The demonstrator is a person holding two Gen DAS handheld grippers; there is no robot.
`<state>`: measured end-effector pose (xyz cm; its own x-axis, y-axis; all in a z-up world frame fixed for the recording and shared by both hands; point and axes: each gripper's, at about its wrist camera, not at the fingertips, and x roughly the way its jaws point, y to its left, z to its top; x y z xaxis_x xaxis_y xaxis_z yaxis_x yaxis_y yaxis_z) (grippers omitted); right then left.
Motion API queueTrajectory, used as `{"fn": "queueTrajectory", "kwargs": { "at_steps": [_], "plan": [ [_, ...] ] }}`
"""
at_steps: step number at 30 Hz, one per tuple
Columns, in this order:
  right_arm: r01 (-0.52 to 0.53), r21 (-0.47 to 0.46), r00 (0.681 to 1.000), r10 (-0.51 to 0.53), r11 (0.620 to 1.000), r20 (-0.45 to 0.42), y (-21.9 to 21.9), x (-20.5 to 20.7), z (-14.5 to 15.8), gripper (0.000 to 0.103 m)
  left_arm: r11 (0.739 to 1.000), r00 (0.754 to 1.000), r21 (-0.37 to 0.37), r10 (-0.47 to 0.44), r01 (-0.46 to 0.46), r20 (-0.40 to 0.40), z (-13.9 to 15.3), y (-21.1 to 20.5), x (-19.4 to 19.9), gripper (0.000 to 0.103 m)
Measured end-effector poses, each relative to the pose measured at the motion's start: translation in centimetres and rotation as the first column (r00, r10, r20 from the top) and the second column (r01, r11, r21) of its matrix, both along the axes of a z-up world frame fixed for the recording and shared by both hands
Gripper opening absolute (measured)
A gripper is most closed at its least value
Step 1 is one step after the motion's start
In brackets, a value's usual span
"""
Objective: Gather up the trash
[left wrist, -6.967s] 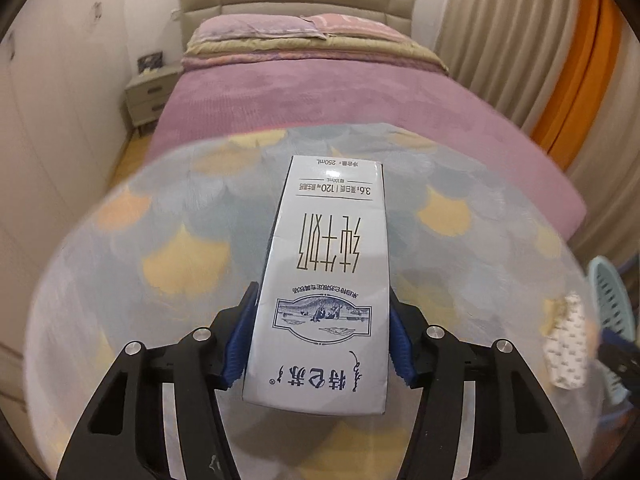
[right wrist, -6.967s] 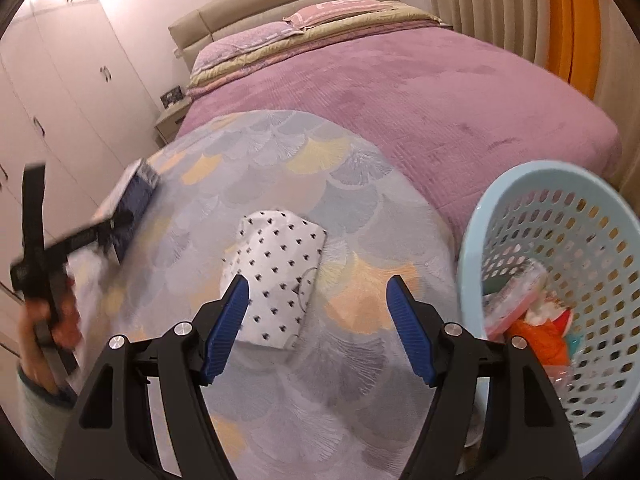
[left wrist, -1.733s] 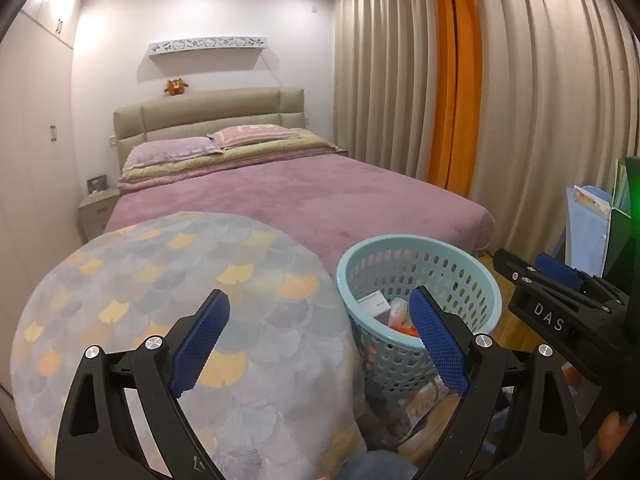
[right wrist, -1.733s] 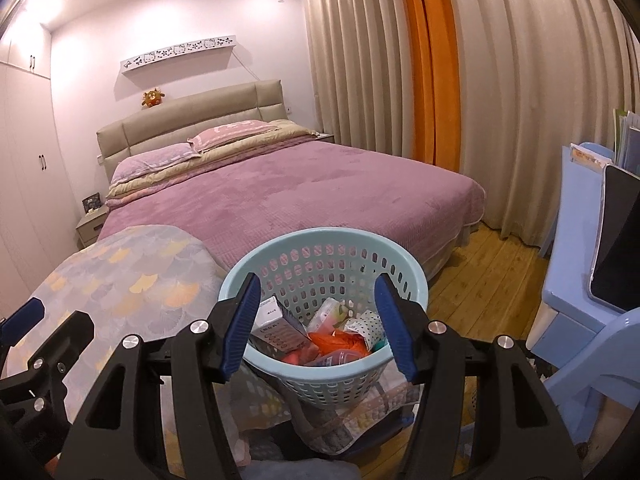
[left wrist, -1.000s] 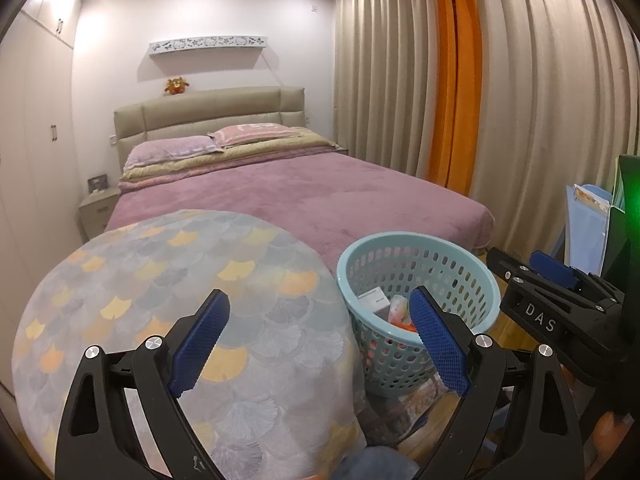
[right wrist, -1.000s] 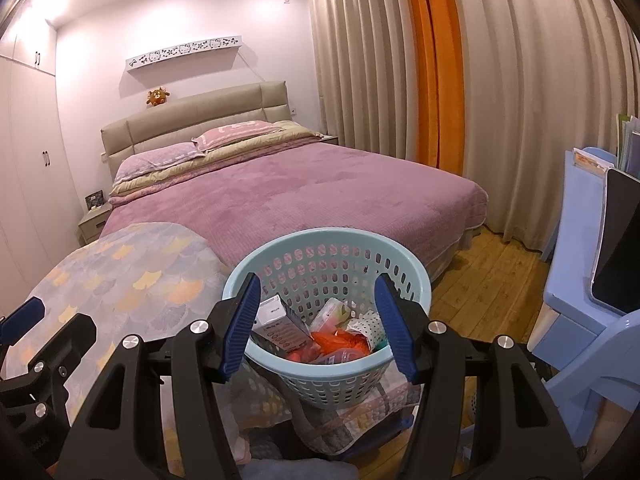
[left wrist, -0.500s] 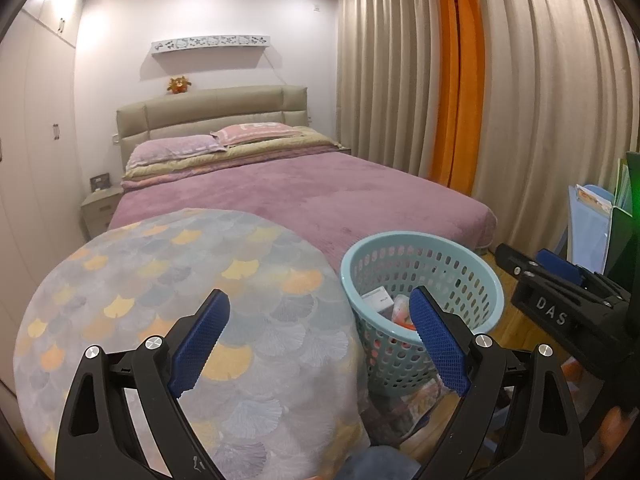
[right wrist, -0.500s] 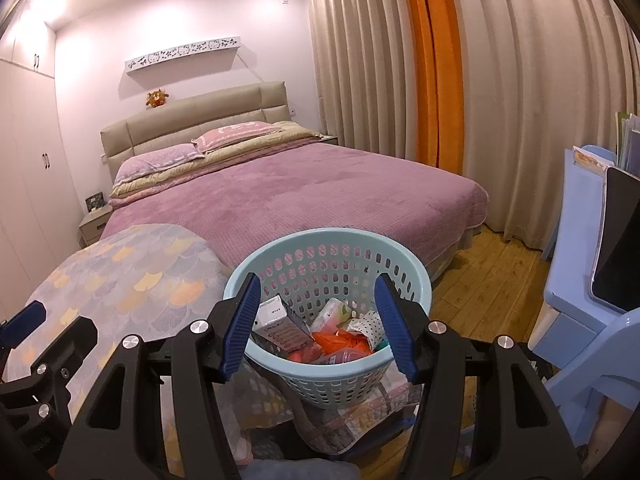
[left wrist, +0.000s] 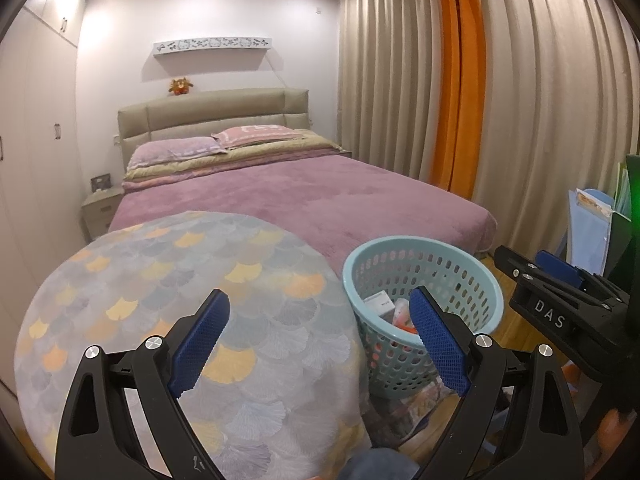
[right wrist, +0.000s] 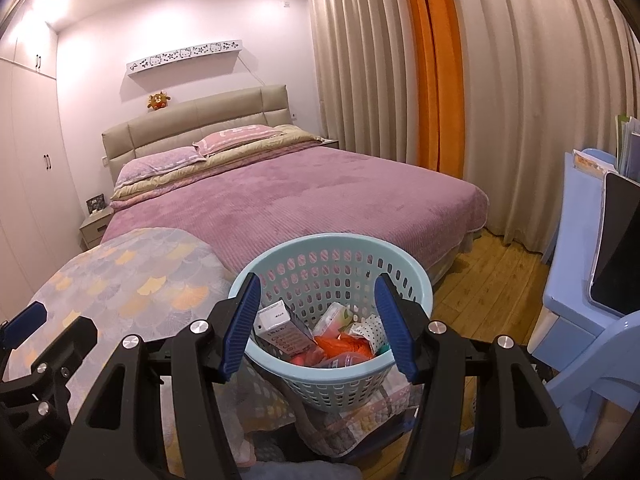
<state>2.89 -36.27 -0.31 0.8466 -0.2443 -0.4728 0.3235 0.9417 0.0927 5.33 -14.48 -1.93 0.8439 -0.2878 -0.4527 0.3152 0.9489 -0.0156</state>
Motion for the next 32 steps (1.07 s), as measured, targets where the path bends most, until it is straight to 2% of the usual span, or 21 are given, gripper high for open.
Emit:
{"fn": "queueTrajectory", "kwargs": {
  "at_steps": [17, 22, 32],
  "plan": [
    [-0.01, -0.01, 1.0, 0.01, 1.0, -0.002, 0.36, -0.09, 0.0, 0.056, 1.0, 1.0, 0.015, 0.013, -0.014, 0.015, 0.21, -0.02, -0.1, 0.089],
    [-0.015, -0.012, 1.0, 0.015, 1.0, -0.006, 0.48, 0.05, -0.03, 0.056, 0.998, 0.998, 0.045, 0.04, -0.042, 0.046, 0.46, -0.22, -0.29, 0.088],
    [-0.022, -0.015, 1.0, 0.021, 1.0, -0.014, 0.84, 0.32, -0.25, 0.056, 0.999, 0.999, 0.019, 0.026, -0.027, 0.025, 0.42, 0.32, -0.15, 0.089]
  ]
}}
